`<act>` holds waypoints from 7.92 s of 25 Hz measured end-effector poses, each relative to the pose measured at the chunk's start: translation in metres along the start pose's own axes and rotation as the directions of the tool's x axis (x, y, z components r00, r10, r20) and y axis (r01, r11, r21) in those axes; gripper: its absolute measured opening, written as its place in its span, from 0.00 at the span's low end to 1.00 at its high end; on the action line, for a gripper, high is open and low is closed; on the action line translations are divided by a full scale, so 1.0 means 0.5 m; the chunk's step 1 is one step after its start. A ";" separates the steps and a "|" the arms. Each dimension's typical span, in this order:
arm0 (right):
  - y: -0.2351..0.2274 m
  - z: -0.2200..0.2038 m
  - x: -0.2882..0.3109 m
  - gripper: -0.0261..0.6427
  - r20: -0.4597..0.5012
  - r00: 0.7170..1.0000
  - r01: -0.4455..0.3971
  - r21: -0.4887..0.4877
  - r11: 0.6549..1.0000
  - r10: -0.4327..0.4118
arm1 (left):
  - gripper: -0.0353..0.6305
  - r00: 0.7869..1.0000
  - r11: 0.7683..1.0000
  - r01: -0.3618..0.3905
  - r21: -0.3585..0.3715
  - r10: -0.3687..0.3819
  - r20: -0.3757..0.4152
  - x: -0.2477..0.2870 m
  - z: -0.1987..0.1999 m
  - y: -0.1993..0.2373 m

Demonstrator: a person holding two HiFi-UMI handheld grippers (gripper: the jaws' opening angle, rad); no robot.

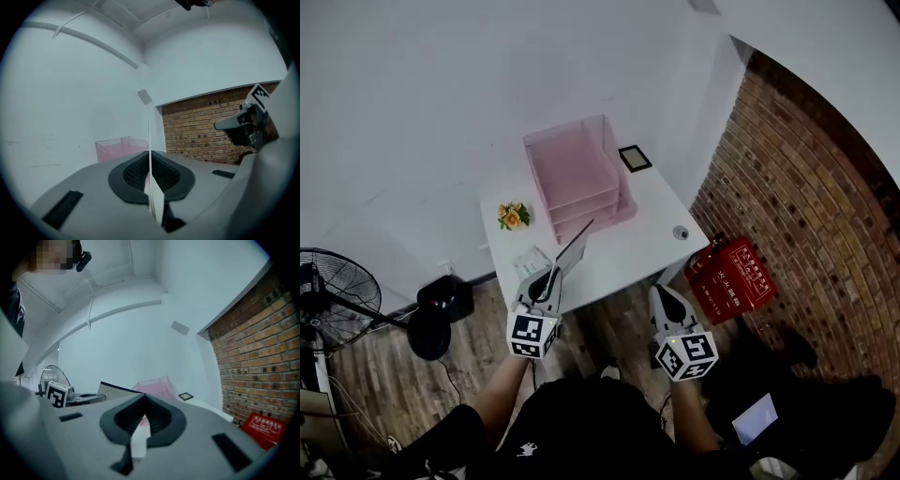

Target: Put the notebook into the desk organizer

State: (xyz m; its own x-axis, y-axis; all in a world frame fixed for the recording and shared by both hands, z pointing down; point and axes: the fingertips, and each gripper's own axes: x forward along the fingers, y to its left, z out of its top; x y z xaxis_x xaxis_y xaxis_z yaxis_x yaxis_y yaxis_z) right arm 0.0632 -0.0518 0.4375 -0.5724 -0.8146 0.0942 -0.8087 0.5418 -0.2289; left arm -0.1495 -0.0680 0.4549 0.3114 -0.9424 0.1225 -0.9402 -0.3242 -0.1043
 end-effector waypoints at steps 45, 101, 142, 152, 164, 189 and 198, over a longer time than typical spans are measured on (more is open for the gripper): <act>-0.153 0.102 0.518 0.04 -0.176 0.913 -0.391 -0.111 0.914 0.369 | 0.07 0.995 0.926 0.030 -0.377 -0.065 -0.081 0.283 -0.070 -0.020; -0.089 -0.115 0.495 0.04 -0.506 0.540 -0.802 -0.065 0.594 0.673 | 0.07 0.678 0.066 -0.165 -0.984 0.732 -0.065 0.331 -0.257 0.125; -0.127 -0.120 0.543 0.04 -0.494 0.549 -0.778 -0.007 0.629 0.674 | 0.06 0.748 0.109 -0.354 -0.929 0.629 -0.211 0.392 -0.276 0.153; -0.135 -0.122 0.560 0.04 -0.491 0.551 -0.774 0.001 0.633 0.675 | 0.06 0.772 0.097 -0.316 -0.944 0.605 -0.196 0.436 -0.268 0.092; -0.133 -0.116 0.572 0.04 -0.486 0.553 -0.774 0.003 0.634 0.677 | 0.28 0.793 0.115 -0.394 -0.912 0.544 -0.274 0.398 -0.303 0.116; -0.149 -0.122 0.573 0.04 -0.494 0.550 -0.773 0.005 0.634 0.674 | 0.06 0.703 -0.001 -0.232 -0.973 0.691 -0.168 0.417 -0.272 0.125; -0.145 -0.117 0.573 0.04 -0.492 0.541 -0.781 0.006 0.625 0.681 | 0.06 0.666 -0.024 -0.157 -0.987 0.735 -0.123 0.412 -0.247 0.121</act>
State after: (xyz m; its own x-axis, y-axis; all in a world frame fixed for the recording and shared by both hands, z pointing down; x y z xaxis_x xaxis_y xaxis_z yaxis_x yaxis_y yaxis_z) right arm -0.0500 -0.3123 0.5379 -0.9277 0.0302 0.3721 -0.0575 0.9733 -0.2222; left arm -0.1592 -0.2717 0.5958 -0.5010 -0.8561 0.1268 -0.1627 0.2371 0.9578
